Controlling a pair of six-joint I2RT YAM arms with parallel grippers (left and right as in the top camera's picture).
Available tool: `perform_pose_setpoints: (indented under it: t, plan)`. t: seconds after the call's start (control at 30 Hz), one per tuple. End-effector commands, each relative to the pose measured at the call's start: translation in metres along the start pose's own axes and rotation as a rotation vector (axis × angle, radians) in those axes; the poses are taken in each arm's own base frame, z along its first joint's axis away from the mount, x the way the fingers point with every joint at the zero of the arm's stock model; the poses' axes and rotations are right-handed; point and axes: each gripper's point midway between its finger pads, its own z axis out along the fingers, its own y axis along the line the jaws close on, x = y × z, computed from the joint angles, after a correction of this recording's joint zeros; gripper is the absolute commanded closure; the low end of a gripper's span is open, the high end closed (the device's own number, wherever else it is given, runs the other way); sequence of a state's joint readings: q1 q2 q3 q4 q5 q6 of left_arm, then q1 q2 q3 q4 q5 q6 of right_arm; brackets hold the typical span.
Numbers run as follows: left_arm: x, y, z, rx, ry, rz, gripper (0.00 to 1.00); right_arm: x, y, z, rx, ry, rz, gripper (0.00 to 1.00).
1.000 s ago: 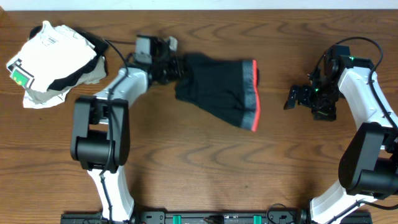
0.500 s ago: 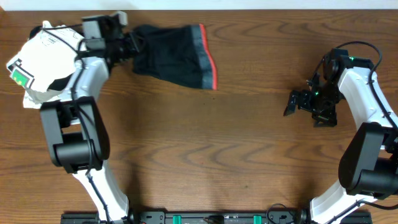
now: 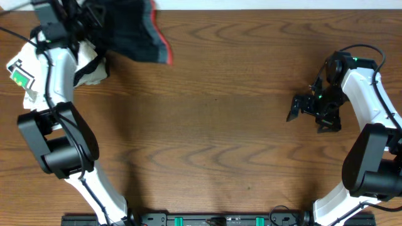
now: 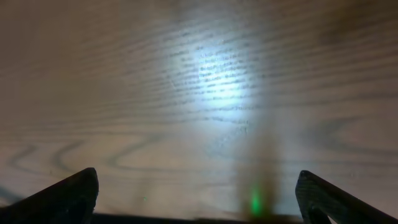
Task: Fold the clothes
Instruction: 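Carry the black garment with the left gripper onto the top-left stack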
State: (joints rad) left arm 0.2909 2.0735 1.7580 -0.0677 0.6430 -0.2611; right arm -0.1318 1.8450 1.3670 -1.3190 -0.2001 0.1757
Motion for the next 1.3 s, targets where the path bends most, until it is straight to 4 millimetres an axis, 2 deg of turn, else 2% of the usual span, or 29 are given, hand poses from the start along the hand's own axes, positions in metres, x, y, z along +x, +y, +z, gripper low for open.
perform_pose_setpoints:
  t: [0.0,0.07,0.37,0.53,1.27]
  plan:
    - [-0.040,0.006,-0.019,-0.020,-0.073,0.034,0.94,0.001,-0.003,0.000,0.010,0.006,0.017,0.01]
    - [-0.049,0.016,-0.029,-0.041,-0.085,0.023,0.94,0.001,-0.003,0.000,0.009,0.006,0.017,0.01]
    - [-0.074,0.094,-0.083,-0.167,-0.160,-0.089,0.94,0.003,-0.004,0.000,0.011,0.012,0.018,0.02]
    - [-0.078,0.126,-0.110,-0.212,-0.180,-0.152,0.94,0.003,-0.004,0.000,0.011,0.013,0.018,0.02]
    - [-0.069,0.184,-0.165,-0.297,-0.192,-0.317,0.94,0.008,-0.004,0.000,0.015,0.035,0.022,0.02]
